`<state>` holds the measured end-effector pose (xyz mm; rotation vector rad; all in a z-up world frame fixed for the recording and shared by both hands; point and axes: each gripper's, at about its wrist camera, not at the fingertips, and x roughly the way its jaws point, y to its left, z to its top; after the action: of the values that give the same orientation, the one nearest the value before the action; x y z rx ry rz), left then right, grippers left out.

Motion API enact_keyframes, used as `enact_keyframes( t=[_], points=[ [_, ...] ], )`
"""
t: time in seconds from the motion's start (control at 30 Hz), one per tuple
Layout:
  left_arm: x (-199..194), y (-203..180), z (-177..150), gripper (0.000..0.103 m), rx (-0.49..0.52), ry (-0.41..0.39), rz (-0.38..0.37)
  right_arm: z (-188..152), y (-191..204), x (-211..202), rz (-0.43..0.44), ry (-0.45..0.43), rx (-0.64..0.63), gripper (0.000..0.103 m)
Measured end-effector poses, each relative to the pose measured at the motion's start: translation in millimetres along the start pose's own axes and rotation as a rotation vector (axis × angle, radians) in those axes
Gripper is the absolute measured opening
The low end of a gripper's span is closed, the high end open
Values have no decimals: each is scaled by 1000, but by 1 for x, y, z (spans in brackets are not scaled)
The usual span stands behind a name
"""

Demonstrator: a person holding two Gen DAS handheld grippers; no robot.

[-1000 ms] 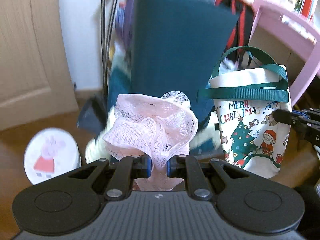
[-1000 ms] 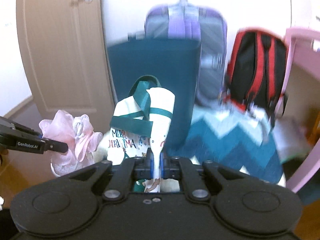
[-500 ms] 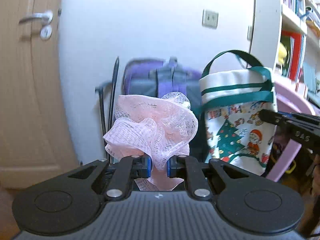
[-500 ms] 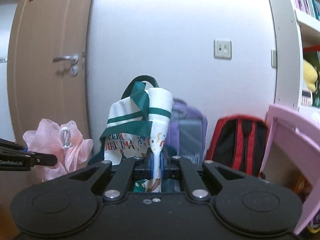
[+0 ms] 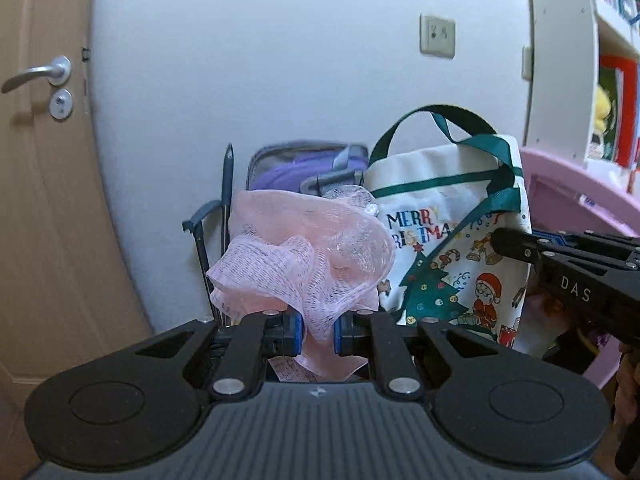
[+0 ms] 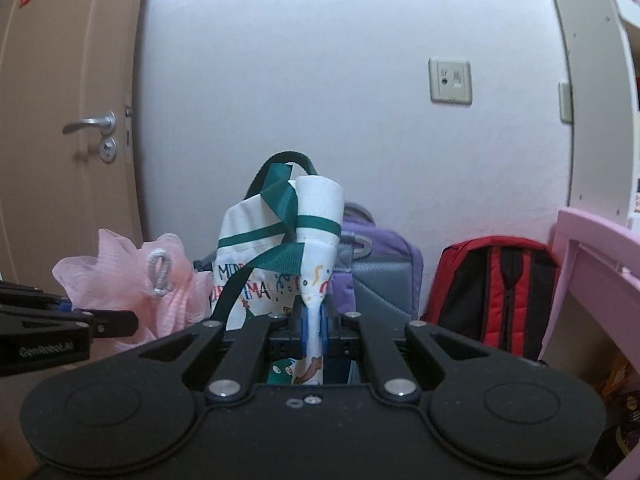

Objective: Collect trash
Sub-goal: 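Carry pink mesh bag in left tool while right tool carries gift bag to wastebasket, then open left tool over wastebasket while right tool opens, dropping both bags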

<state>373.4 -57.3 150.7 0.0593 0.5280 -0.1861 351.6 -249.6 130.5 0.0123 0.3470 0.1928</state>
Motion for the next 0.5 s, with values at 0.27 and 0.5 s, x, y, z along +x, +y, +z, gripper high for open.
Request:
enact_keyframes(
  t=[0.27,0.5],
  points=[
    [70,-3,-19,14,8,132,-6,-30,1,54,36,124,2,6],
    [111,-10,-39,14,56,239,-36,-54,8,78,63,219,-65,10]
  ],
)
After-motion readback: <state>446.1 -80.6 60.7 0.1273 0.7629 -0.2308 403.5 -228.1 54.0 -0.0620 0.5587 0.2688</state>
